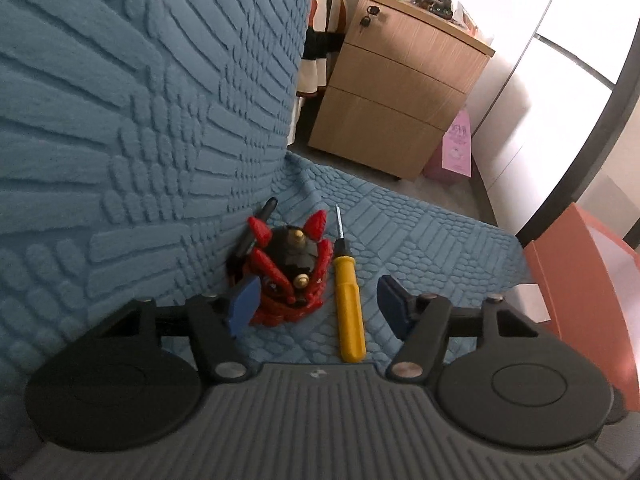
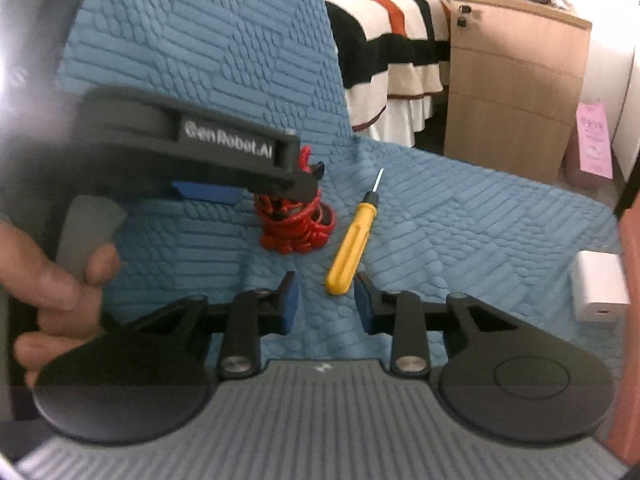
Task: Organize rigid objects
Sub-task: 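Close the right gripper on the yellow screwdriver while the left tool approaches the red figurine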
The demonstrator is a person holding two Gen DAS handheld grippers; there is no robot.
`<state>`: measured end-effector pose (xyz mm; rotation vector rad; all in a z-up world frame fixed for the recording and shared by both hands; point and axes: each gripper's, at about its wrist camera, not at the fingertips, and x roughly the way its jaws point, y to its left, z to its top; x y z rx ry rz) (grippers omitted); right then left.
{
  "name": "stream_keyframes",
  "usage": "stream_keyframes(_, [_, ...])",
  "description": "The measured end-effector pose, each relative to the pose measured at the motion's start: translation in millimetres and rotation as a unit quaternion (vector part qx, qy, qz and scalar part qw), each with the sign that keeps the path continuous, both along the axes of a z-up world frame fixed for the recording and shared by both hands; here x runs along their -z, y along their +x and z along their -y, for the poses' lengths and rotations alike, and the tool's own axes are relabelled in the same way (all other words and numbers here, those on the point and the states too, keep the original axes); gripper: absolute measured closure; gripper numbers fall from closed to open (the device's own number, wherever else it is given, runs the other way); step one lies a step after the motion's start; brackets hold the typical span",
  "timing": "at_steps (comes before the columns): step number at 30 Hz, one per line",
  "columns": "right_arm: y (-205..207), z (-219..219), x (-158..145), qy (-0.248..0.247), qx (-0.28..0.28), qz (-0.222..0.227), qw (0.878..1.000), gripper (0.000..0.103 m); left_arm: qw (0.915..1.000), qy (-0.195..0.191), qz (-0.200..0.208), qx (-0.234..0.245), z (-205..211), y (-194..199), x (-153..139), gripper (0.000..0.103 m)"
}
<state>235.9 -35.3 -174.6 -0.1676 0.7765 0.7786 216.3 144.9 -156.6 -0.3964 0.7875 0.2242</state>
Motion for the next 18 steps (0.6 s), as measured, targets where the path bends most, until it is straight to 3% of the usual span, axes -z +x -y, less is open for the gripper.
stream_keyframes(8, [27.1, -9.4, 34.5, -0.007, 0.026, -0.016, 1.0, 0.069, 0.9997, 0.017, -0.017, 0.001, -3.5, 16.9, 9.8, 0.033])
stream_keyframes(15, [25.9, -17.5, 39.8, 0.003, 0.021, -0.029, 0.999, 0.07, 0.9993, 0.029, -0.023, -0.003, -4.4, 24.0, 12.9, 0.033])
stream_keyframes(18, [23.8, -19.6, 38.8, -0.003, 0.025, -0.022, 0.999, 0.072, 0.9989, 0.039, -0.025, -0.01, -4.2, 26.8, 14.6, 0.038])
